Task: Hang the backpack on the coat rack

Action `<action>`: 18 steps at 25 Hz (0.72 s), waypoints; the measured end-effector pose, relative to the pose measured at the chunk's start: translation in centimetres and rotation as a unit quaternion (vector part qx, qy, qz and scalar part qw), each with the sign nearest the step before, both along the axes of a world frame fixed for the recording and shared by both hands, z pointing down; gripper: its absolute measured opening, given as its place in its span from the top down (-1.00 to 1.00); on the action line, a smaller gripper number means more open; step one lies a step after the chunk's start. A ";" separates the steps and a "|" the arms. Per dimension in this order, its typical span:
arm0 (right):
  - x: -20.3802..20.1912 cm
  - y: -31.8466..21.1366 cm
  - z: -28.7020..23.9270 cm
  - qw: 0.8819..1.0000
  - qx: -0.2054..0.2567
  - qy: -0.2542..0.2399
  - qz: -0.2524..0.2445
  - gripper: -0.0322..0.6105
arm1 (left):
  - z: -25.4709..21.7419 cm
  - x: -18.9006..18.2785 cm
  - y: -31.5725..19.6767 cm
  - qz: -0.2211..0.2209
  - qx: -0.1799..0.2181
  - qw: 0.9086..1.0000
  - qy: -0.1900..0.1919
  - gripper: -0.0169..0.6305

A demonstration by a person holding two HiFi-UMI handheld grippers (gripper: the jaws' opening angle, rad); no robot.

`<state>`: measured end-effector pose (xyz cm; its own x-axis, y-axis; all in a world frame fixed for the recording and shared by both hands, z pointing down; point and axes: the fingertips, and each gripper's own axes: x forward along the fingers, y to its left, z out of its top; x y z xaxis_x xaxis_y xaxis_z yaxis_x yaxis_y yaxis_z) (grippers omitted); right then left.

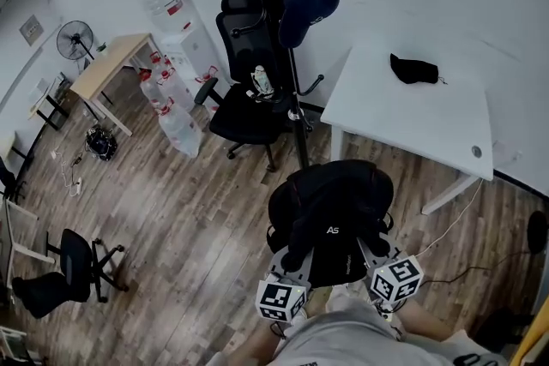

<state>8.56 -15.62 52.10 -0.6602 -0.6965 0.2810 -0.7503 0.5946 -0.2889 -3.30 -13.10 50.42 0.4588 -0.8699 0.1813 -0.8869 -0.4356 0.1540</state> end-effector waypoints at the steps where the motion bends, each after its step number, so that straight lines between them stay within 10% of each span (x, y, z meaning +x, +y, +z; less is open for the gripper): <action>1: 0.1 -0.9 0.4 1.000 -0.003 0.000 -0.004 0.79 | 0.4 0.2 -0.9 -0.006 -0.004 1.000 0.000 0.86; 18: -0.7 -13.9 6.7 0.997 -0.036 -0.007 -0.063 0.79 | 6.5 -0.1 -12.1 -0.090 -0.033 0.995 -0.016 0.86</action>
